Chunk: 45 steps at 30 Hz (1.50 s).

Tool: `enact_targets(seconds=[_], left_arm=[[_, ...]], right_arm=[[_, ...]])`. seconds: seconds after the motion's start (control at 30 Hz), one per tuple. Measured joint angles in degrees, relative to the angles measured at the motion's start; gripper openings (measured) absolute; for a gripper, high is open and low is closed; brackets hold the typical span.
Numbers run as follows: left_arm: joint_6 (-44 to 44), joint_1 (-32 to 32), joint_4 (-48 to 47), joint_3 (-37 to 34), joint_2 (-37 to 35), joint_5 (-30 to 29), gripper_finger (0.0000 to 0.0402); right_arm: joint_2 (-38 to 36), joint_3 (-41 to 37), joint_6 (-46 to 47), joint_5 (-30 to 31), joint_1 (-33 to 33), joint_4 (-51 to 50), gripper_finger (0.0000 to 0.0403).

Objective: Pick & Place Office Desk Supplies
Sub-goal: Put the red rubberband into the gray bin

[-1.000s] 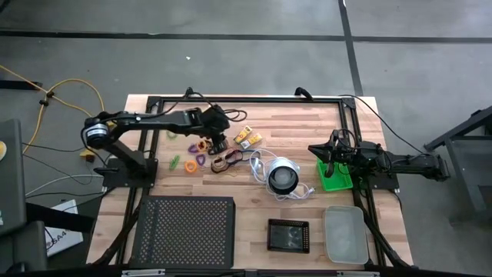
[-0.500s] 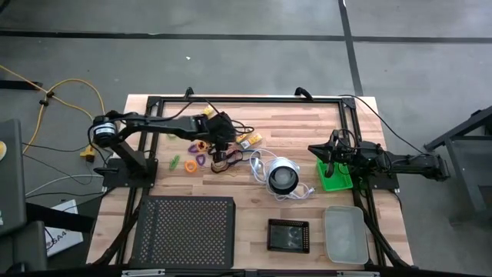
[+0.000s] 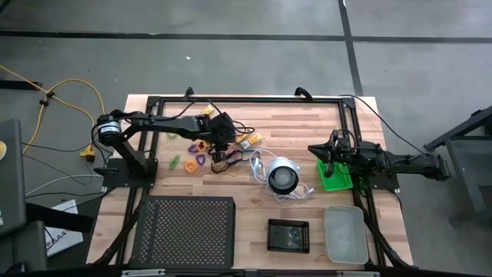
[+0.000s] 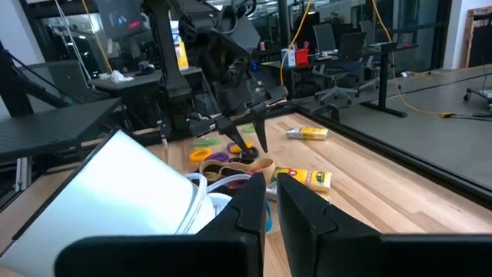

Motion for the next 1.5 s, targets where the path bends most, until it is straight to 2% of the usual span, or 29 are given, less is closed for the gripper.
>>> enact_targets(seconds=[0.47,1.5], left_arm=[[0.09,-1.82,-0.09,-0.09,2.09,2.45,0.0125],[-0.60,-0.92,5.91,0.00,6.25,2.65,0.0125]], right_arm=[[0.00,-0.02,0.00,-0.01,0.00,0.02,0.0023],[0.00,-0.02,0.00,-0.17,0.00,0.07,0.0023]])
